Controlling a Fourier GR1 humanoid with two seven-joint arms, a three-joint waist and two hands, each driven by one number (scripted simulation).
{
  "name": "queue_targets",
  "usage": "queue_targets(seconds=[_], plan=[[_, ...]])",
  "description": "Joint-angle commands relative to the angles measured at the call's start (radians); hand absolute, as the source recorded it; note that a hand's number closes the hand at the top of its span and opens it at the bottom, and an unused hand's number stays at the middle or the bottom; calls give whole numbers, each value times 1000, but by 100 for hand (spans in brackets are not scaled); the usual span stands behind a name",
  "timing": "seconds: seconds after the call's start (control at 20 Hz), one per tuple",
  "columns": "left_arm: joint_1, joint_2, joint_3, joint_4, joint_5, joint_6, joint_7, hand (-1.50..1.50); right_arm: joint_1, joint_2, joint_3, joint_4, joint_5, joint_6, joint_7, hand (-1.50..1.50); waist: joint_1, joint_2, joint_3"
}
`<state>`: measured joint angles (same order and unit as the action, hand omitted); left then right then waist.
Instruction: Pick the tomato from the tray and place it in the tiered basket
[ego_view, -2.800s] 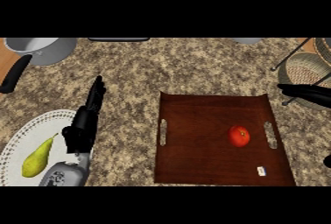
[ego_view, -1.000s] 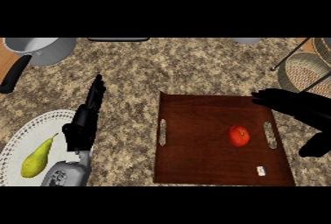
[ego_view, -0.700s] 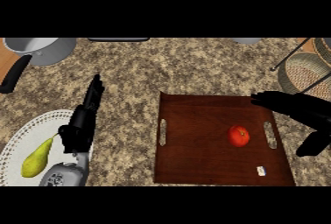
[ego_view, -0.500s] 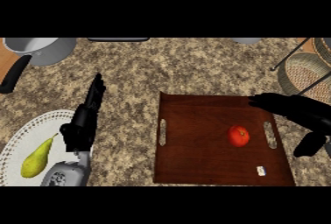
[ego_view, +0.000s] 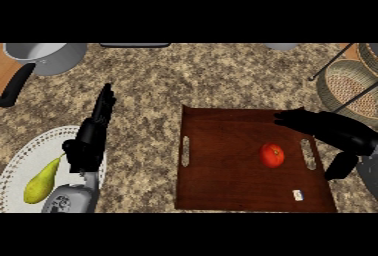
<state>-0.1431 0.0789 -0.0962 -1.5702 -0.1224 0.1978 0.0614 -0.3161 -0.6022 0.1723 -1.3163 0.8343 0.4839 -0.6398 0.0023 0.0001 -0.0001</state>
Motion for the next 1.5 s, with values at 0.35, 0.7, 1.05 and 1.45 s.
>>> queue_targets(seconds=[0.35, 0.7, 1.05, 1.45], plan=[[16, -29, -22, -21, -47, 1, 16, 0, -46, 41, 12, 43, 51, 85, -15, -150, 2, 0, 0], [59, 1, 9, -61, -14, -54, 0, 0, -4, 148, 53, 32, 105, 30, 52, -150, 1, -1, 0], [27, -29, 25, 19, -28, -45, -55, 0, -28, 118, -4, 115, 129, 10, -48, -150, -1, 0, 0], [19, -77, 7, 41, -56, -8, -73, 0, 0, 178, 10, 86, 137, 50, -2, -150, -3, 0, 0]])
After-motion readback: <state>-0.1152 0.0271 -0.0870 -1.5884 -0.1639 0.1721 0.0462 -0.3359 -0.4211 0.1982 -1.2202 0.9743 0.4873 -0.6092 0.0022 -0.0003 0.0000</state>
